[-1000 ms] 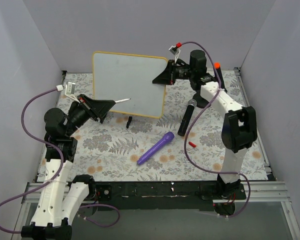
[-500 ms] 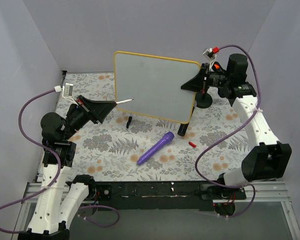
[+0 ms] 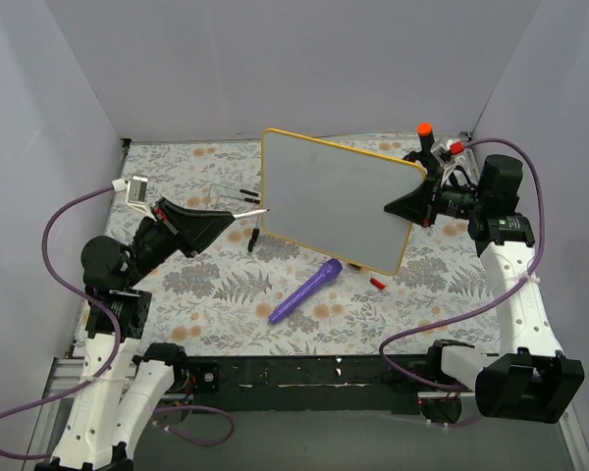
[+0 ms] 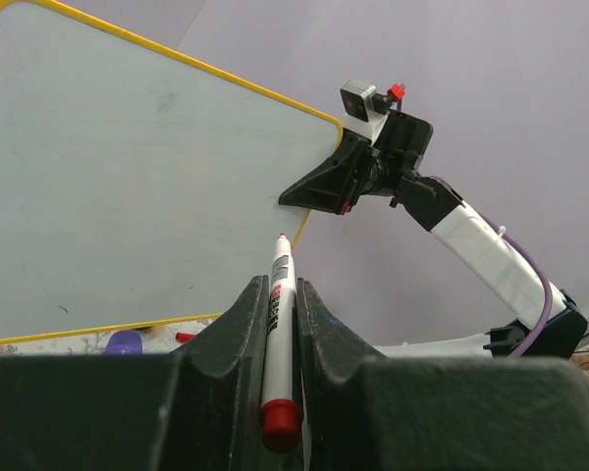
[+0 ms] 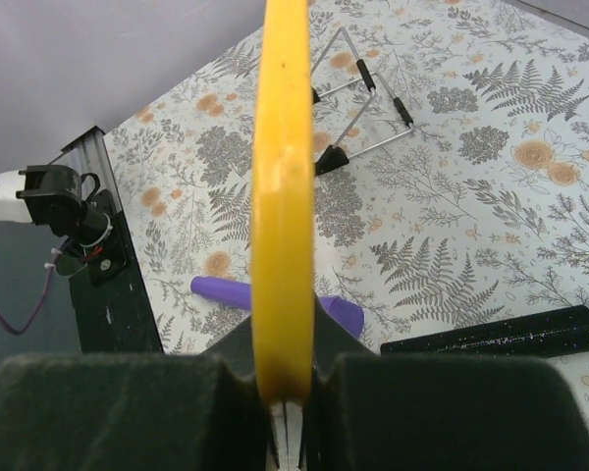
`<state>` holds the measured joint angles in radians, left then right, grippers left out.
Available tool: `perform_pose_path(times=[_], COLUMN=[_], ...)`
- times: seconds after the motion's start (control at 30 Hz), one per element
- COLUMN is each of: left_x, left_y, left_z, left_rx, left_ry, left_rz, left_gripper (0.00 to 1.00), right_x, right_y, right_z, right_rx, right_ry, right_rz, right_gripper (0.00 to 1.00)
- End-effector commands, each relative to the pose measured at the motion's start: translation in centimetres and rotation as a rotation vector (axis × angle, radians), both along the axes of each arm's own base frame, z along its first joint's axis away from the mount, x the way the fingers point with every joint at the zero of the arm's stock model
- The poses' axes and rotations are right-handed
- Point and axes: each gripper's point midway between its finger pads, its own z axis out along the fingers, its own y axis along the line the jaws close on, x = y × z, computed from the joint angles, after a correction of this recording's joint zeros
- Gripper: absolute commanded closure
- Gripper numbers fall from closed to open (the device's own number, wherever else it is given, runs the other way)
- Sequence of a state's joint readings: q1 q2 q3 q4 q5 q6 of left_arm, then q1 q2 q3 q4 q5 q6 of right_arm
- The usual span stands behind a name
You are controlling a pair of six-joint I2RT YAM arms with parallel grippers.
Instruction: Write a sentence on the whiteboard
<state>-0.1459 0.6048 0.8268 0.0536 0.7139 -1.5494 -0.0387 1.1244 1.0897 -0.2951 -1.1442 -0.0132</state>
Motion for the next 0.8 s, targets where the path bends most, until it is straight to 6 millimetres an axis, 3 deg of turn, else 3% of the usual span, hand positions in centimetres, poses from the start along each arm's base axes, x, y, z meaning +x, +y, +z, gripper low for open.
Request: perform_pose_path(times=[0.0, 0.33, 0.77], left_x=[-0.4, 0.3, 1.4], left_y=[-0.3, -0.3, -0.6], left_z=[-0.9, -4.6, -6.4], left_rx=[0.004, 0.008, -0.012], left_ry=[0.002, 0.057, 0.085], left_rz=[-0.020, -0.015, -0.022], left_gripper=[1.00, 1.00, 1.00], right_x=[-1.6, -1.8, -1.1], right_y=[-0.3, -1.0, -1.3], right_z=[2.3, 1.4, 0.5], right_rx=[-0.002, 0.010, 0.036], right_ry=[-0.157, -0.141, -0.100], right_rz=[0.043, 0.032, 0.037], right_gripper=[0.99, 0.99, 0.99])
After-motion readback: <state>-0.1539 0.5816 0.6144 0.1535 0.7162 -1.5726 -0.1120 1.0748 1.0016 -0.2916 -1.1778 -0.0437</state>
